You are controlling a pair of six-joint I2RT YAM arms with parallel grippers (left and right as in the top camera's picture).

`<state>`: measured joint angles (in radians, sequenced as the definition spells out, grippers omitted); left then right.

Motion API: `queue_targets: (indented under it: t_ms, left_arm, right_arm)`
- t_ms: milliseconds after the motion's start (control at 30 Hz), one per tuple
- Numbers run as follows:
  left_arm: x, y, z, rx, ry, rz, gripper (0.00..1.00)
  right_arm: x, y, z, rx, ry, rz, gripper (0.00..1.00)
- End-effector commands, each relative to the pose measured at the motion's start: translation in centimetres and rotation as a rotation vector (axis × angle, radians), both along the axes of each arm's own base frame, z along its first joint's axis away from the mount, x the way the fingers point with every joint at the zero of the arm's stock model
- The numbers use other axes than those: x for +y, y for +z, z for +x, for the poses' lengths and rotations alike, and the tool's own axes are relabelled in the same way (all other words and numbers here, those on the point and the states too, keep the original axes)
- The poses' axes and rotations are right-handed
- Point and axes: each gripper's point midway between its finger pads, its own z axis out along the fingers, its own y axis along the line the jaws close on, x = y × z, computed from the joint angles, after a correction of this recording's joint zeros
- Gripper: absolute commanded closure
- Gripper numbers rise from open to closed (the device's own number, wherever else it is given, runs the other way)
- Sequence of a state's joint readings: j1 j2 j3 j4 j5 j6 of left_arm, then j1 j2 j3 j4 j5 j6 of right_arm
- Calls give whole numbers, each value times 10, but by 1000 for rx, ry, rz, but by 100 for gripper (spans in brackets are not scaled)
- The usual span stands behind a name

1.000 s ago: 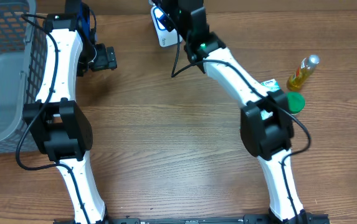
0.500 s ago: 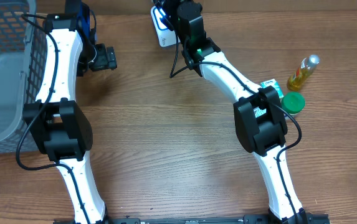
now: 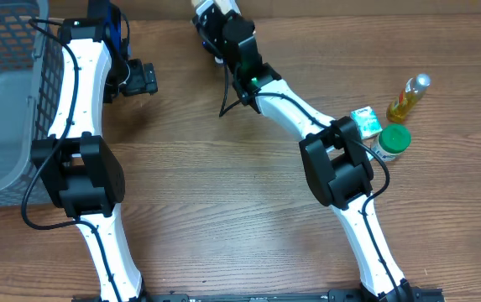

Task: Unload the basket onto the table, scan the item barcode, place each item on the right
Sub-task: 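Hold the PanTree bag against the white scanner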

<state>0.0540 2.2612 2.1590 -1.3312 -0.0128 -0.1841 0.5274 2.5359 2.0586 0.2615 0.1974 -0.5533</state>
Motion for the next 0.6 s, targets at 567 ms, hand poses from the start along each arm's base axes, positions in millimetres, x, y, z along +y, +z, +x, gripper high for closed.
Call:
queue_targets:
  t_ms: [567]
  left_arm:
    - [1, 5, 4, -17, 2, 10, 1]
  right_arm:
    - [20, -19, -13, 192, -25, 307, 96]
